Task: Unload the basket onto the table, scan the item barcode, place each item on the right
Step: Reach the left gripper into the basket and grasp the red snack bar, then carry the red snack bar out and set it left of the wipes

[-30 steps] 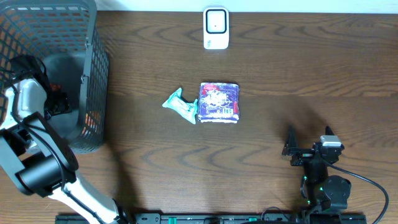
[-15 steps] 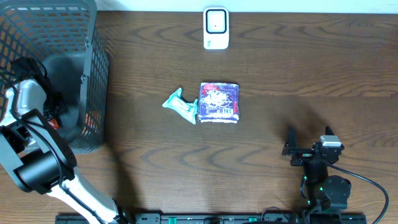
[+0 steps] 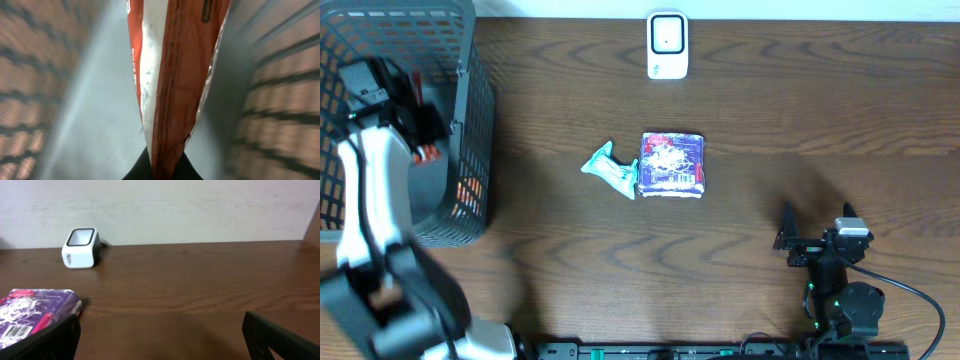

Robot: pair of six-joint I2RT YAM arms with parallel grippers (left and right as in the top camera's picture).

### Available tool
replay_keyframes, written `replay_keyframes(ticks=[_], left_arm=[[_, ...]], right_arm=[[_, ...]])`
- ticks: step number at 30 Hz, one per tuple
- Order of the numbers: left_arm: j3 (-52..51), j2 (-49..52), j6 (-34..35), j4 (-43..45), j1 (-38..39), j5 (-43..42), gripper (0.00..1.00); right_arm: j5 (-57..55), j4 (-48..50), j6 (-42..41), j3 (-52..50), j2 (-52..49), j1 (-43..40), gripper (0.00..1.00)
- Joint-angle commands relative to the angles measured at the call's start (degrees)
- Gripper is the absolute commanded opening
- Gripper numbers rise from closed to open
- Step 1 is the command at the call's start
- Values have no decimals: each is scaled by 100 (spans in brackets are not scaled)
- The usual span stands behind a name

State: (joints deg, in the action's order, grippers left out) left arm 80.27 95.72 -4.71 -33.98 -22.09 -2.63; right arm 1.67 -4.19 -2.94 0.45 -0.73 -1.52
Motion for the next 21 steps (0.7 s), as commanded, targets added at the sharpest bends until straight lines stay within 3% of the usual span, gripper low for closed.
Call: replay_keyframes(ticks=[1,7,9,16,21], left_arm=[[66,-1082,356,225,192,-326,7],[66,-2457,415,857,629,-1766,7],[66,-2793,796,1010,859,-1996,7],[59,-3119,2050,590,1902,-1989,7],[46,-2682,2072,-181,2734,-1779,8]], right_arm=[[-4,-26,46,-4,24,85,99],[-4,-26,44,-4,24,85,99],[-4,-26,46,-4,24,85,99],[-4,-26,44,-4,24,85,99],[-4,-26,46,-4,24,85,99]])
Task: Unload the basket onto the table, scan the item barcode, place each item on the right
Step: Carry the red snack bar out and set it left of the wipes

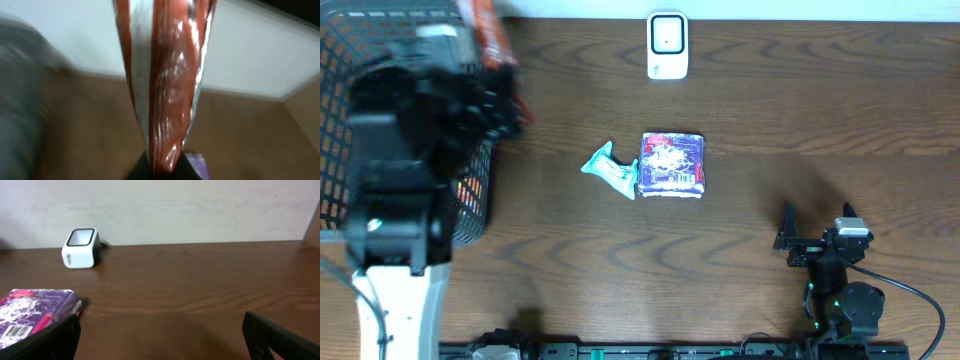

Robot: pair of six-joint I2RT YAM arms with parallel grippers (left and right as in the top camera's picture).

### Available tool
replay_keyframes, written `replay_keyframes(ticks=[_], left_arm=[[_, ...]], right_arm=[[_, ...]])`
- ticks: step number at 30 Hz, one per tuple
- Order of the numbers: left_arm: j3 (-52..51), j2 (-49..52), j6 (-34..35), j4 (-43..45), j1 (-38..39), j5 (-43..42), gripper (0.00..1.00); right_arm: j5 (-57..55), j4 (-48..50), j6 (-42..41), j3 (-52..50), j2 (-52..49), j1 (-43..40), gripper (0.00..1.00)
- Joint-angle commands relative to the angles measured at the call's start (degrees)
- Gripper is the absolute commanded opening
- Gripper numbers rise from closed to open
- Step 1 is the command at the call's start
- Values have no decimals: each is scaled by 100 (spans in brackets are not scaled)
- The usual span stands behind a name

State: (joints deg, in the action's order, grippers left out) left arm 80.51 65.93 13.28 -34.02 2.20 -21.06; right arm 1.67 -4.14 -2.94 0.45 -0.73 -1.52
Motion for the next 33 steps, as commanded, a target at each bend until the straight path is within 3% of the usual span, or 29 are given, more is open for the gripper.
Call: replay_keyframes(ticks=[1,15,20,26,29,32,33], left_arm=[[22,444,273,-310,431,188,7],[22,3259,463,-920,1180,2208,7],[22,4109,461,-979,1182,2243,7],[22,4441,461,-1104,1182,2240,8],[28,4332,459,-1163,1180,2243,38],[90,4107,459,-1241,1172,2240,44],[129,3967,459,-1259,1169,2240,52]], right_arm=[[-4,-31,44,-4,24,85,99],[-4,-31,46,-4,24,85,99],[-4,-31,46,-4,24,85,99],[-4,-31,46,-4,24,85,99],[-4,-31,44,-4,24,85,99],[-4,-31,44,-4,24,85,99],[-4,-31,46,-4,24,85,99]])
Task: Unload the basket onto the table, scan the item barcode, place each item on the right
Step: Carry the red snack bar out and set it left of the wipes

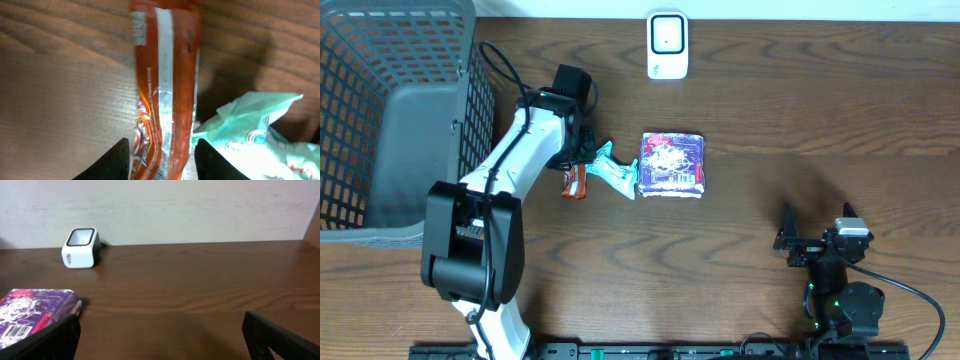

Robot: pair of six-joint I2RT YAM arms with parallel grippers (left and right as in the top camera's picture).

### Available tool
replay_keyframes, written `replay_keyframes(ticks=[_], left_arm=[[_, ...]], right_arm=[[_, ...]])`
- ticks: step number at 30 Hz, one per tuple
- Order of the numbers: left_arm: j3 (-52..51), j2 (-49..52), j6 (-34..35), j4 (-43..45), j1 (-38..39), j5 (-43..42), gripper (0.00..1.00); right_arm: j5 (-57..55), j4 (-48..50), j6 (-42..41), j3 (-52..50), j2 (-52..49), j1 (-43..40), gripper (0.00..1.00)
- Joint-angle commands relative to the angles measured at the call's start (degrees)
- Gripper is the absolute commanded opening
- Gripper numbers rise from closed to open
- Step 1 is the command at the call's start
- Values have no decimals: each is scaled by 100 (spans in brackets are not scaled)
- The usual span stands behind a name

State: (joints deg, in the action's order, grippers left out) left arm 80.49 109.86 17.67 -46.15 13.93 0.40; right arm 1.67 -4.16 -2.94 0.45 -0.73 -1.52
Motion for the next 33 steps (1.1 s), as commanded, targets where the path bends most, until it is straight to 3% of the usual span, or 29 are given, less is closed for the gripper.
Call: replay_keyframes(ticks=[1,2,10,18,22,27,29,33], left_arm=[[162,-546,20,-48,-4,96,72],[205,-702,17,-48,-4,96,84],[380,-2518,-2,826,-205,485,84],[380,-4183,-79,2190,-1423,1204,84],[380,-4352,-387,2190,-2566,1314,84],[374,-3963,-330,1410,-3805,1215,84],[374,-3711,-116,1220,-4103,892,84],[374,-3263,-66,1099,-4360,-120,96]], right_arm=[[-4,-28,46,-4,24,85,99],[-4,-28,44,-4,24,85,99],[-4,-28,44,-4,24,85,99],[-4,-28,44,-4,24,85,99],[-4,-28,44,-4,24,85,99],[-4,-28,44,-4,24,85,99],[-4,-28,46,-4,24,85,99],[-4,-28,46,-4,24,85,99]])
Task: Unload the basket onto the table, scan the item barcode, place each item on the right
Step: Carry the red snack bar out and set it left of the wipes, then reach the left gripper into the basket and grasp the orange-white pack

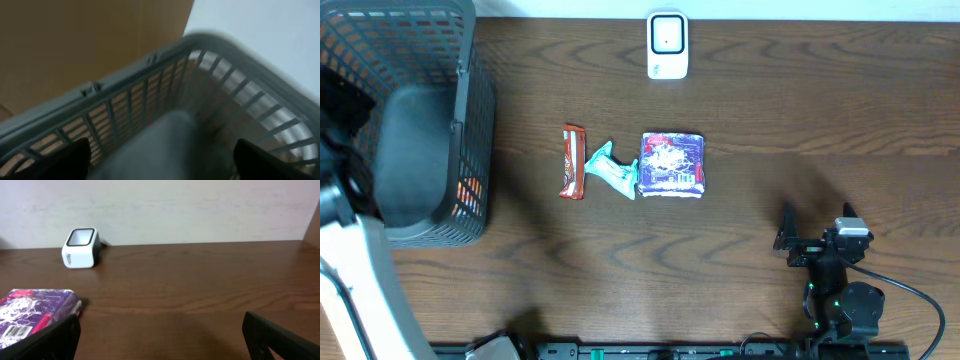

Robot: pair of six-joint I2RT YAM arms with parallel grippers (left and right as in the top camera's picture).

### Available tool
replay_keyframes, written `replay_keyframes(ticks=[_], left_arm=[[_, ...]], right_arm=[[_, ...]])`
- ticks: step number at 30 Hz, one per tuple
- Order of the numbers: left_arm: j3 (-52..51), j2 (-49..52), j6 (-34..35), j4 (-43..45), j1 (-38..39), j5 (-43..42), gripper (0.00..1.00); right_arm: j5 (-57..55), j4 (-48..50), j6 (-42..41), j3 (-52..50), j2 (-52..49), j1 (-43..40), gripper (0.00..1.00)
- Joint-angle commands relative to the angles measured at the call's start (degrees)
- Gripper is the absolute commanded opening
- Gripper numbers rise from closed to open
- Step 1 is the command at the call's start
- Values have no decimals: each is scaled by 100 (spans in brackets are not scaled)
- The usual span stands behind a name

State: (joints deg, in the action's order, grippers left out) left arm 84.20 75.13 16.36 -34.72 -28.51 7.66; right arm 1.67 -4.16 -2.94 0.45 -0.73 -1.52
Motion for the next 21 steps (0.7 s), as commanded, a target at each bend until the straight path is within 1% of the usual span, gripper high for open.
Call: replay_keyframes(ticks=[1,4,6,8,14,15,18,21], left_arm=[[2,295,66,-66,-120,-975,96],[2,553,-129,-105,-120,-1335,96],[2,721,-518,-142,-120,-1532,96],[2,901,-916,-227,-133,-1539,96],[2,1384,-1064,-483,-323,-1523,96],[2,1464,-1224,-588,-361,-1585,96],[2,1683,-2070,-898,-393,-1945,96],[2,1928,-2350,-1220,-393,-2184,96]], right_arm=[[-4,-28,46,-4,24,85,99],[-4,-28,46,-4,24,85,99],[-4,-28,44,-4,24,85,99],[-4,-28,46,-4,24,85,99],[-4,-28,44,-4,24,85,99],[-4,-28,46,-4,24,85,99],[-4,-28,44,-4,24,85,99],[-4,-28,44,-4,24,85,99]])
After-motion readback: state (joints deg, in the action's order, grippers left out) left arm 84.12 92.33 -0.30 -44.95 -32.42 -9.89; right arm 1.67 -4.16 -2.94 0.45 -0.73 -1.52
